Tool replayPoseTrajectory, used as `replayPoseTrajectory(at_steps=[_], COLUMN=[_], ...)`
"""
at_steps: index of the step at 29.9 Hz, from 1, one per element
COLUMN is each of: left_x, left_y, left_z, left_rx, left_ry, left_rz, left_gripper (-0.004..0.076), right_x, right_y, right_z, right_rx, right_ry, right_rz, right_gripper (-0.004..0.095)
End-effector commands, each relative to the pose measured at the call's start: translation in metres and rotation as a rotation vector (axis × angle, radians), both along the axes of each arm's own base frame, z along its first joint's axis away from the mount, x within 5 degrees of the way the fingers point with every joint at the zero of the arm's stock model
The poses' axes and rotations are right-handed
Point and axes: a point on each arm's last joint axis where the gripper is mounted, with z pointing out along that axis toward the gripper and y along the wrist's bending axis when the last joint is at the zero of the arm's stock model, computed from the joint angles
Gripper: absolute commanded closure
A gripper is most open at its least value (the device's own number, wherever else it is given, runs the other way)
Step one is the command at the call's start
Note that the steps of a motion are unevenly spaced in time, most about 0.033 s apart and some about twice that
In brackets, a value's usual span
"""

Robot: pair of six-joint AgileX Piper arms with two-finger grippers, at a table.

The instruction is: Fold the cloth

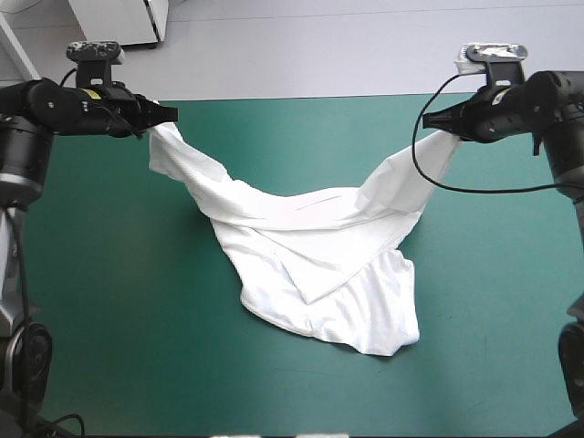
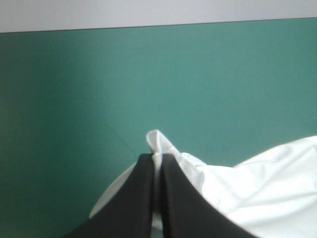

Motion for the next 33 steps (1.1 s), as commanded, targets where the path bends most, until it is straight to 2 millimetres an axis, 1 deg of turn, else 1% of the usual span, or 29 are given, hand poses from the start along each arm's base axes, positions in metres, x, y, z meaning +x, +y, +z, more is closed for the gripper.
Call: replayPoseTrajectory(at_steps=[1, 5, 10, 12, 18, 21, 23, 26, 29, 31, 33], left_x=[0.021, 0.054, 0.084, 0.093, 0.115, 0.122, 0.125, 0.127, 0.129, 0.13, 0.129], left_y=[0.001, 0.002, 0.004, 0.005, 0.008, 0.01, 0.01, 0.011, 0.011, 0.011, 0.01], left_z=[-0.002, -0.039, -0.083, -0.098, -0.131, -0.144, -0.152, -0.159, -0.158, -0.156, -0.151], left_rx=[-0.021, -0.016, 0.021, 0.034, 0.055, 0.084, 0.094, 0.113, 0.113, 0.109, 0.081], left_ry=[-0.096, -0.041, 0.025, 0.044, 0.049, 0.05, 0.063, 0.068, 0.048, 0.026, 0.016], left_rz=[0.036, 0.056, 0.074, 0.079, 0.111, 0.115, 0.113, 0.111, 0.116, 0.121, 0.125], left_gripper=[0.0746, 0.0746, 0.0746, 0.0746, 0.0746, 0.0746, 0.0746, 0.0746, 0.0745, 0.0727, 0.0659], right_x=[0.025, 0.057, 0.088, 0.098, 0.125, 0.135, 0.139, 0.14, 0.138, 0.136, 0.134], right_y=[0.003, 0.004, 0.005, 0.005, 0.001, -0.003, -0.005, -0.012, -0.016, -0.016, -0.015], right_z=[-0.007, -0.043, -0.085, -0.098, -0.126, -0.136, -0.139, -0.142, -0.142, -0.142, -0.142], right_rx=[0.012, 0.01, 0.0, -0.008, -0.049, -0.053, -0.046, -0.049, -0.051, -0.082, -0.103], right_ry=[-0.082, -0.036, 0.011, 0.014, 0.022, 0.038, 0.051, 0.07, 0.099, 0.119, 0.141], right_rz=[-0.01, -0.019, -0.027, -0.033, -0.067, -0.074, -0.085, -0.098, -0.101, -0.063, -0.024], right_gripper=[0.0925, 0.0925, 0.0925, 0.0925, 0.0924, 0.0924, 0.0924, 0.0925, 0.0924, 0.0906, 0.0842])
